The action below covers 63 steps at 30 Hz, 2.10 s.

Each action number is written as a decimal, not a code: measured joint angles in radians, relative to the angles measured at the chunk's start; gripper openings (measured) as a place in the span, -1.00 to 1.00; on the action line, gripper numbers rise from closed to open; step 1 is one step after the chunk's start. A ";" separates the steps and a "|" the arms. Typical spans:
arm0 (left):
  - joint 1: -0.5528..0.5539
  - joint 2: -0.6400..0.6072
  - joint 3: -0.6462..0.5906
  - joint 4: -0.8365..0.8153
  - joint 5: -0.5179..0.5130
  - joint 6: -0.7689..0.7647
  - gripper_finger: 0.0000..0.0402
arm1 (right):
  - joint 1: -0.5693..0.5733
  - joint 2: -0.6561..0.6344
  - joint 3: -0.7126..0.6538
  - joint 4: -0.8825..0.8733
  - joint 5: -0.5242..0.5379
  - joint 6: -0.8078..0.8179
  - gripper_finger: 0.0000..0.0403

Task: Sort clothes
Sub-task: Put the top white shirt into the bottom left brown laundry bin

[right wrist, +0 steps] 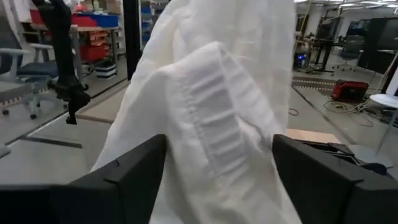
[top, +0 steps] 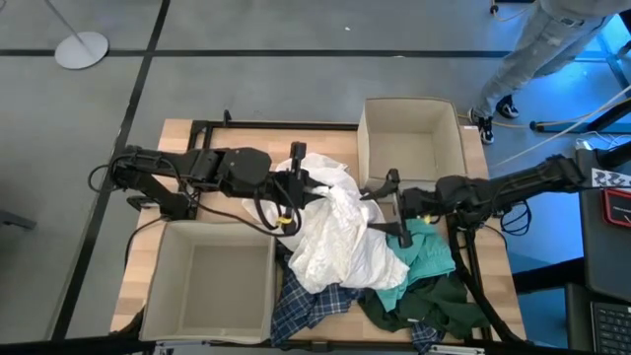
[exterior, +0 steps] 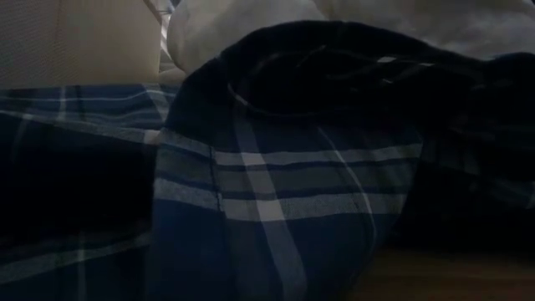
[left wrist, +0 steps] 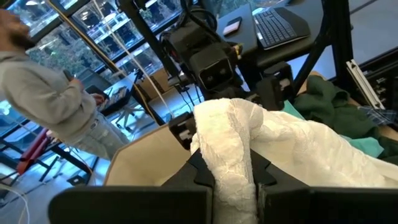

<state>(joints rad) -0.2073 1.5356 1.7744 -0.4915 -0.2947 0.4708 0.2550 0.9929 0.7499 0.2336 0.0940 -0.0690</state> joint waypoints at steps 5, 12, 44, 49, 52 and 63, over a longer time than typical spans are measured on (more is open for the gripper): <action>-0.002 0.000 0.000 -0.009 0.000 -0.008 -0.91 | 0.000 0.025 0.034 -0.034 0.000 -0.049 -0.03; -0.020 0.000 -0.001 -0.035 0.000 -0.019 -0.91 | 0.000 -0.037 0.064 -0.187 0.100 -0.131 -0.92; -0.133 -0.122 0.008 0.588 -0.283 0.378 -0.91 | 0.000 -0.315 0.063 -1.150 0.405 0.381 -0.84; -0.146 -0.135 0.008 0.676 -0.284 0.428 -0.91 | 0.000 -0.314 0.032 -1.180 0.304 0.437 -0.82; -0.163 -0.153 0.008 0.700 -0.319 0.442 -0.91 | 0.000 -0.315 0.005 -1.179 0.296 0.440 -0.81; -0.320 -0.195 0.125 0.853 -0.422 0.663 -0.91 | 0.000 -0.301 -0.048 -1.153 0.368 0.490 -0.58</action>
<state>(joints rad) -0.5275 1.3407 1.8998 0.3617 -0.7163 1.1342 0.2546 0.6914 0.7021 -0.9191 0.4624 0.4207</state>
